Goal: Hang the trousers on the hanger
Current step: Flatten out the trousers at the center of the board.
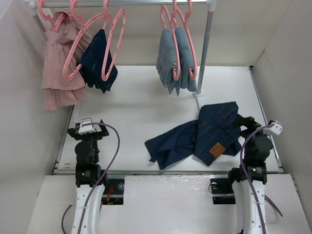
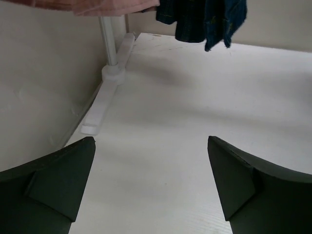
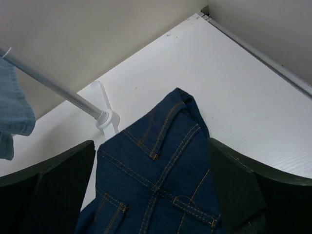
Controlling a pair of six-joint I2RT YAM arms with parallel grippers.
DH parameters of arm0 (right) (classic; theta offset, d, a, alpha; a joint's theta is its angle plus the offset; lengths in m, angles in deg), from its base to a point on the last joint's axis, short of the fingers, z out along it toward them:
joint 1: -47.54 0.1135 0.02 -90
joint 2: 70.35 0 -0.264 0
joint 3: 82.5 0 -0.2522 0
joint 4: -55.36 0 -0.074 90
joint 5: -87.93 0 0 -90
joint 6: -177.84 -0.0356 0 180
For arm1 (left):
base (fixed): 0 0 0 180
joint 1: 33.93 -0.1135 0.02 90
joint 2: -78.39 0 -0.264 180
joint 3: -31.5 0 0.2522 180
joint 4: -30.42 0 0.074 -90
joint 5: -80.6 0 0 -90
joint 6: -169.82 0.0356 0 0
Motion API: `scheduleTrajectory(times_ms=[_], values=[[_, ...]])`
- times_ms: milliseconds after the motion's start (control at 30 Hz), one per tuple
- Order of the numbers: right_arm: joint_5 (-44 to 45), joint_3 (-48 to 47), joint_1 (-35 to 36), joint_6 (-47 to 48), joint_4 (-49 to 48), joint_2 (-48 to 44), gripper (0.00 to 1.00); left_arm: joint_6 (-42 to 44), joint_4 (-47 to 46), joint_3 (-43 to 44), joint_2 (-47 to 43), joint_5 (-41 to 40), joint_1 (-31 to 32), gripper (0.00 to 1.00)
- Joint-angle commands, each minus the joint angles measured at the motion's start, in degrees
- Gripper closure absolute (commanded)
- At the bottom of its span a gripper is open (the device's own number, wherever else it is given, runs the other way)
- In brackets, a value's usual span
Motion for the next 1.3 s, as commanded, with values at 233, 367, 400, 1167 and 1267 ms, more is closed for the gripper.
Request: scheduleTrajectory(times_ms=[233,367,400,1167,1267], values=[[1.4,-14.9,4.6,6.5,7.0,19.0,0.00,20.7,10.1,10.0,1.7,15.7,0.2,0.01],[13.1,-19.3,21.6,8.4,6.6,35.8,0.00,28.6,15.6,14.6,7.2,24.0,0.2,0.01],[25.0,-20.8,27.5,9.7,6.6,39.1,0.00,31.3,17.5,15.6,8.3,27.6,0.2,0.01],[5.8,-30.6,72.4,47.8,6.6,66.0,0.00,60.2,49.1,29.9,27.3,37.3,1.3,0.01],[1.6,-31.8,74.7,49.0,3.4,69.5,0.00,60.3,49.1,30.4,27.9,38.8,1.8,0.01]])
